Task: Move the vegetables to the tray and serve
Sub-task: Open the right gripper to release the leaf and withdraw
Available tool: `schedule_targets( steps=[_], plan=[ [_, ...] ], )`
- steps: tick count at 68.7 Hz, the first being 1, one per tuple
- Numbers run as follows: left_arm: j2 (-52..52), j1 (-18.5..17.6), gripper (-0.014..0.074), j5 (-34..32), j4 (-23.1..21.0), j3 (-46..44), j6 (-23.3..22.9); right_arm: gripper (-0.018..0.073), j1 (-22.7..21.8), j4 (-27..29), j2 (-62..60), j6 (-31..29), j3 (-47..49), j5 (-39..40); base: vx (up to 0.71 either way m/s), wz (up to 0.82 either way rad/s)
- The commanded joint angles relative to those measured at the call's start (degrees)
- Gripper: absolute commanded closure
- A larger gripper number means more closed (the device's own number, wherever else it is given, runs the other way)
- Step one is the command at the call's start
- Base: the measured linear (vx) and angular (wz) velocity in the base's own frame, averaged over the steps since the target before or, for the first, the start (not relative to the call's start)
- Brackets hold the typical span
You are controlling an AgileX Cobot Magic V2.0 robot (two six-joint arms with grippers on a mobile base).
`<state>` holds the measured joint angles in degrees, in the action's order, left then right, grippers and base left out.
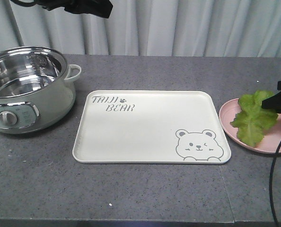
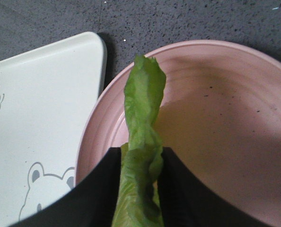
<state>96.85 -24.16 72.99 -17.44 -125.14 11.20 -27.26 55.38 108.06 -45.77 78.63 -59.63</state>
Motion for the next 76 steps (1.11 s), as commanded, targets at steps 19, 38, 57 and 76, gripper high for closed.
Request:
schedule_targets(
  steps=[19,38,57,76],
  plan=[
    [-2.3,-0.2,0.0272,-1.4,-1.4,-1.7,-0.6,0.0086,-0.2,0.0,-2.9,1.2,1.6,6.9,0.0,0.0],
    [-2.3,-0.2,0.0272,-1.4,-1.4,-1.7,-0.6,0.0086,-0.2,-5.0,-7.0,4.2,1.6,14.7,0.0,0.0],
    [-2.3,-0.2,0.0272,-1.4,-1.4,-1.7,-0.6,0.0118,-0.2,-21.8,-13.1,13.2,1.6,16.0,0.0,0.0],
    [-2.3,-0.2,0.0272,-1.4,-1.4,-1.7,-0.6,0.0139,-0.2,-26.8,-10.6,18.4,1.6,13.3,0.0,0.0]
  ],
)
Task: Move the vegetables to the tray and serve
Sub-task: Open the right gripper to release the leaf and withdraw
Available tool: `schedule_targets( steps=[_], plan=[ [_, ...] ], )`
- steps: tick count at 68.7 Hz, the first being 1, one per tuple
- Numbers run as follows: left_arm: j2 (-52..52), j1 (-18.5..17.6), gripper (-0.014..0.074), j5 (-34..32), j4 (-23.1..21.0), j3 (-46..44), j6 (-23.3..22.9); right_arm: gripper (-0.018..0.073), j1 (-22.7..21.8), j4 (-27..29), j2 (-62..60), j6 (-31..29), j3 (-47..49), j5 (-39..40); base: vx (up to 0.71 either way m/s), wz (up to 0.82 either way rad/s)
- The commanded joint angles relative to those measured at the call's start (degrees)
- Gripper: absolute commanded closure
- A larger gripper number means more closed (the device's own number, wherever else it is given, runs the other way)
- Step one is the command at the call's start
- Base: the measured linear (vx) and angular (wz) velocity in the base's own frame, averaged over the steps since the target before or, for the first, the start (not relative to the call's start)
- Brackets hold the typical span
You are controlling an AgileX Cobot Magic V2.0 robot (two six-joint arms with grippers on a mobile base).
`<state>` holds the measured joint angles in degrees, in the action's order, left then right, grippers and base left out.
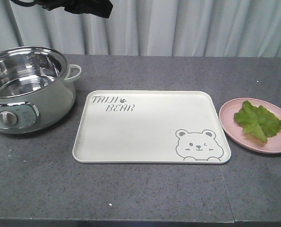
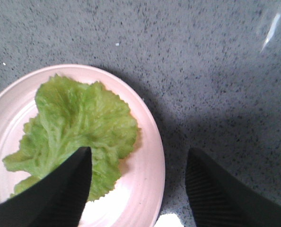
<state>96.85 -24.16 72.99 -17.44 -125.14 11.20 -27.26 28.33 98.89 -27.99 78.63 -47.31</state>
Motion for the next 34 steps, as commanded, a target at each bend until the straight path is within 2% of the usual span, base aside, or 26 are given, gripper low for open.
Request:
schedule_targets(
  steps=[1,34],
  plan=[
    [-2.3,-0.2,0.0272,-1.4,-1.4,-1.7,-0.6,0.0139,-0.2,0.2,-1.2,0.7,1.6,0.9,0.0,0.0],
    [-2.3,-0.2,0.0272,-1.4,-1.4,-1.7,-0.6,0.0139,-0.2,-2.3,5.7,2.8,1.6,-1.5,0.0,0.0]
  ],
)
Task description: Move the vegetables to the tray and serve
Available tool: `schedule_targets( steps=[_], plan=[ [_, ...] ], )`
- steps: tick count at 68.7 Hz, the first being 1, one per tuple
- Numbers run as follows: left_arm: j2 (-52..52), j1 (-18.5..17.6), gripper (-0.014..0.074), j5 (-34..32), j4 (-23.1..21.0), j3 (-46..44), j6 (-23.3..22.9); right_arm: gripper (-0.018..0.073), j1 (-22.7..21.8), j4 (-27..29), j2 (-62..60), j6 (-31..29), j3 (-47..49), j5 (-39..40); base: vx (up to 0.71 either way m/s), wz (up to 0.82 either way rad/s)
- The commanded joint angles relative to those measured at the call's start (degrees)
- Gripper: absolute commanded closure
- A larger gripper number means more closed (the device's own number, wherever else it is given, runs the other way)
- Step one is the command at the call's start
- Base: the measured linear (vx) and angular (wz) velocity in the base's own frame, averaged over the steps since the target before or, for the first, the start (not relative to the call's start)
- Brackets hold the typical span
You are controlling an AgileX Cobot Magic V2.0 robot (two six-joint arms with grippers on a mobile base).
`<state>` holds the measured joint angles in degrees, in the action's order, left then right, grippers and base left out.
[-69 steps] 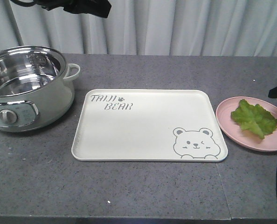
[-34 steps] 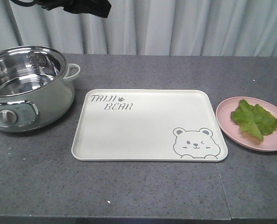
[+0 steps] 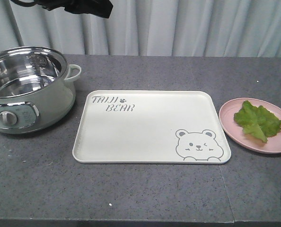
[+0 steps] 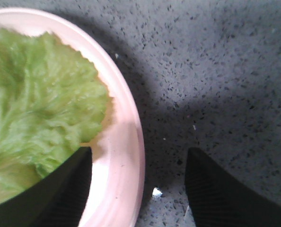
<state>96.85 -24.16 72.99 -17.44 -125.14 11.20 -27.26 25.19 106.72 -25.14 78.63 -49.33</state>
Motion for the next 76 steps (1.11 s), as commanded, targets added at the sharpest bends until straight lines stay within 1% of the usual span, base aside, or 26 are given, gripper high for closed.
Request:
schedule_targets(
  steps=[1,13,23,26,46,65,69,76],
  plan=[
    [-2.3,-0.2,0.0272,-1.4,-1.4,-1.7,-0.6,0.0139,-0.2,0.9,-2.0,0.0,1.6,0.5,0.0,0.0],
    [-2.3,-0.2,0.0272,-1.4,-1.4,-1.7,-0.6,0.0151,-0.2,0.9,-0.7,0.0,1.6,0.0,0.0,0.0],
    [-2.3,-0.2,0.0272,-1.4,-1.4,-1.7,-0.6,0.0225,-0.2,0.9,0.0,0.0,1.6,-1.0,0.0,0.0],
    [-2.3,-0.2,0.0272,-1.4,-1.4,-1.7,-0.6,0.0258,-0.2,0.9,0.1,0.0,1.6,-1.3,0.0,0.0],
    [-2.3,-0.2,0.0272,-1.4,-1.4,-1.7,-0.6,0.0572,-0.2,0.9,0.3,0.0,1.6,-1.4,0.0,0.0],
    [-2.3,-0.2,0.0272,-1.4,-1.4,-1.7,-0.6,0.0568,-0.3,1.4,-0.3,0.5,1.6,-0.5,0.0,0.0],
    [-2.3,-0.2,0.0272,-1.4,-1.4,-1.7,-0.6,0.0566,-0.4,2.5,-1.2,0.8,1.6,0.6,0.0,0.0],
    [-2.3,-0.2,0.0272,-1.4,-1.4,-1.7,-0.6,0.0566,-1.6,6.5,-3.3,0.8,1.6,2.1,0.0,0.0]
  ],
)
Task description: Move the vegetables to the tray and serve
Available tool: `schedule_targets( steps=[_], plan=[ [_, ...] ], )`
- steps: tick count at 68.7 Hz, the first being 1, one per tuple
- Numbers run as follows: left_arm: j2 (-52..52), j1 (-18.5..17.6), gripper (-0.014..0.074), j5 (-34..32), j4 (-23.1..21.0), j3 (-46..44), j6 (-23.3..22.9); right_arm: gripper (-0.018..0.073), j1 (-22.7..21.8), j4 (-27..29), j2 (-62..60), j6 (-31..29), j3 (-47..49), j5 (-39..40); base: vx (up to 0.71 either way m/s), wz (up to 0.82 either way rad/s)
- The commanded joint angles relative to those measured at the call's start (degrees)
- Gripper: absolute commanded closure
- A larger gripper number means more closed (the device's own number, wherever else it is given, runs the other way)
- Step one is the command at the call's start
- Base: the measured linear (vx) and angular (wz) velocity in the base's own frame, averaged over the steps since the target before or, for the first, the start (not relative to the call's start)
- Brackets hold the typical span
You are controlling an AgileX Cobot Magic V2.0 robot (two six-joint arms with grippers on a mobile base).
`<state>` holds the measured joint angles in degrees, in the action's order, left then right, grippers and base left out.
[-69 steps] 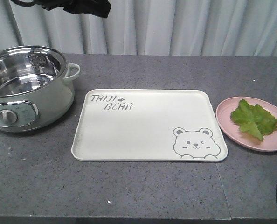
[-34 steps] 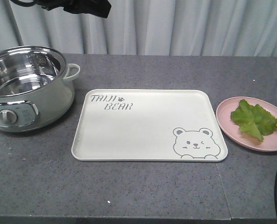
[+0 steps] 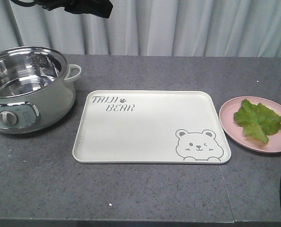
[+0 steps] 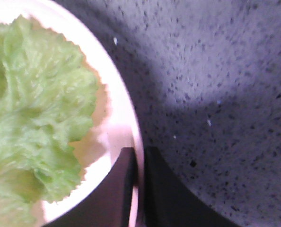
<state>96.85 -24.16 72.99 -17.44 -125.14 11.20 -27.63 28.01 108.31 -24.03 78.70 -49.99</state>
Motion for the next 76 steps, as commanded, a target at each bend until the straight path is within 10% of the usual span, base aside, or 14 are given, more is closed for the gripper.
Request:
schedule_targets(
  steps=[1,28,76],
  plan=[
    [-2.3,-0.2,0.0272,-1.4,-1.4,-1.7,-0.6,0.0566,-1.5,4.6,-5.1,-0.4,1.5,2.8,0.0,0.0],
    [-2.3,-0.2,0.0272,-1.4,-0.3,-1.7,-0.6,0.0564,-1.8,18.6,-11.7,-7.8,1.5,0.4,0.0,0.0],
    [-2.3,-0.2,0.0272,-1.4,1.6,-1.7,-1.8,0.0556,35.9,20.2,-4.1,-10.3,1.5,14.2,0.0,0.0]
  ],
)
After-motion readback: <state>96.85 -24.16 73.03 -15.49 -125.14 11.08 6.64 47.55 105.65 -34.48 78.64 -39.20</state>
